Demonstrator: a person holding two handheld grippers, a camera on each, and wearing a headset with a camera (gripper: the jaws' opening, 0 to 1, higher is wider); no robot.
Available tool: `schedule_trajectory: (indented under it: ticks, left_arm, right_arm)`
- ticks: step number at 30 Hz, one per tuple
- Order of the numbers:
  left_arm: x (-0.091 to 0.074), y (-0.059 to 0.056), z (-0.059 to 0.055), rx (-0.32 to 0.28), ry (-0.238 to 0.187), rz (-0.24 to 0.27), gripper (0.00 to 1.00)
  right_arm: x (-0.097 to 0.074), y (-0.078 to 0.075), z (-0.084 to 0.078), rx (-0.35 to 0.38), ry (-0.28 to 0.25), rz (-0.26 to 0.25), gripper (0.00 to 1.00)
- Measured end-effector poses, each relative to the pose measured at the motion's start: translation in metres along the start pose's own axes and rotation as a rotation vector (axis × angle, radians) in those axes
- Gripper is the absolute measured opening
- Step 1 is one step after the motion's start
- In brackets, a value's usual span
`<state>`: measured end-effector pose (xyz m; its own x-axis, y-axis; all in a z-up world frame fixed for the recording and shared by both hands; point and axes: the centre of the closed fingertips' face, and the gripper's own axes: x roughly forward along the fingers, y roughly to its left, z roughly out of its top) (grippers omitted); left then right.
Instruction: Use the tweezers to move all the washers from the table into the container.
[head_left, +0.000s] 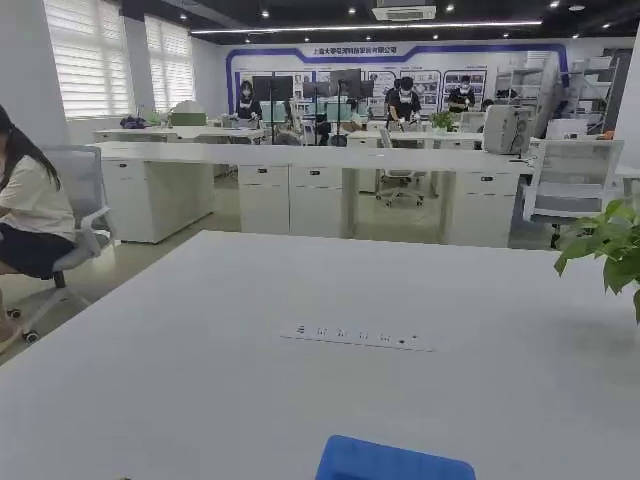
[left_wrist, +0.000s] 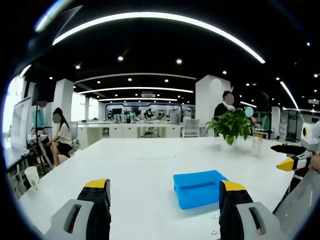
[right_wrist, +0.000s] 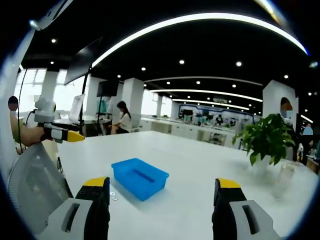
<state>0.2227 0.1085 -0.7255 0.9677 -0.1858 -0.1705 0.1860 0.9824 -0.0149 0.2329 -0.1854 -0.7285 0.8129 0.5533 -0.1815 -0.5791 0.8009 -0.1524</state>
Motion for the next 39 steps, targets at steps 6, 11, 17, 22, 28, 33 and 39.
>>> schedule_trajectory:
  ticks: [6, 11, 17, 22, 28, 33, 39]
  left_arm:
    - [0.0009, -0.0014, -0.0013, 0.003, 0.007, -0.009, 0.89]
    - [0.0006, 0.0012, -0.0010, -0.002, 0.004, 0.000, 0.88]
    - [0.0007, 0.0003, -0.0022, 0.007, 0.010, -0.004, 0.87]
    - [0.0010, -0.0006, -0.0034, 0.007, 0.016, -0.011, 0.87]
    - [0.0012, -0.0005, -0.0034, 0.007, 0.016, -0.010, 0.87]
    - [0.0017, -0.0037, -0.0037, 0.009, 0.018, -0.024, 0.86]
    - [0.0013, -0.0030, -0.0034, 0.006, 0.017, -0.022, 0.86]
  right_arm:
    - [0.0010, 0.0008, -0.0014, -0.012, 0.012, 0.001, 0.77]
    - [0.0017, 0.0015, -0.0055, -0.013, 0.033, 0.006, 0.76]
    - [0.0016, 0.0017, -0.0064, -0.015, 0.039, 0.006, 0.74]
    - [0.0013, 0.0010, -0.0073, -0.017, 0.044, 0.001, 0.73]
    - [0.0009, -0.0002, -0.0077, -0.023, 0.045, -0.004, 0.73]
    - [0.0002, -0.0025, -0.0078, -0.021, 0.044, -0.014, 0.73]
    - [0.0006, -0.0011, -0.0093, -0.033, 0.054, -0.008, 0.72]
